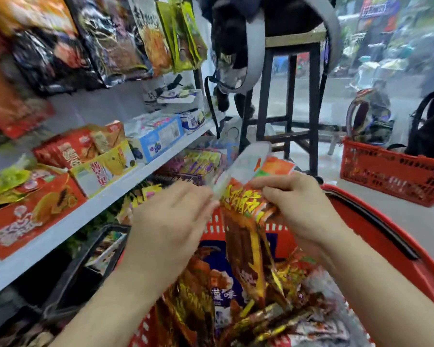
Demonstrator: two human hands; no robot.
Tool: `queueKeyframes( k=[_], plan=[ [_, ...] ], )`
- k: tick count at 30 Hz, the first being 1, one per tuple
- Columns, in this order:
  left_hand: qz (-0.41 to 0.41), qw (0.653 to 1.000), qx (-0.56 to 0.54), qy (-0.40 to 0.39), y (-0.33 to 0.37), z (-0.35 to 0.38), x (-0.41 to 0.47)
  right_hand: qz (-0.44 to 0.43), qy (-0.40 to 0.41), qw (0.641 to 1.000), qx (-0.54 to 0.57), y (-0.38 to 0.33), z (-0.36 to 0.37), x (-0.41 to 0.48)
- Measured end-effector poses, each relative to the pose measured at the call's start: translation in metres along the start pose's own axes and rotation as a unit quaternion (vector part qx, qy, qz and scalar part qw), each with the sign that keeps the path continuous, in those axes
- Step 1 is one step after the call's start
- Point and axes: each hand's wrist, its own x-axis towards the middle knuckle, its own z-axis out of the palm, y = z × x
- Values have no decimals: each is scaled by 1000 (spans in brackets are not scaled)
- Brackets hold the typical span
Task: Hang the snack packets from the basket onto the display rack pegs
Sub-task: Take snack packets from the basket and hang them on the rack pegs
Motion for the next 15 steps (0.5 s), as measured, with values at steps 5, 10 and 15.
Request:
queueKeyframes(
  k=[5,10,15],
  plan=[
    [97,994,-1,-47,19,28,-18,58,-106,977,173,-9,4,-14],
    [155,985,-11,-77,25,32,-26,6,-5,996,84,11,14,-16],
    [-104,949,-275,-116,28,25,-15,-10,17,997,70,15,8,-17]
  ],
)
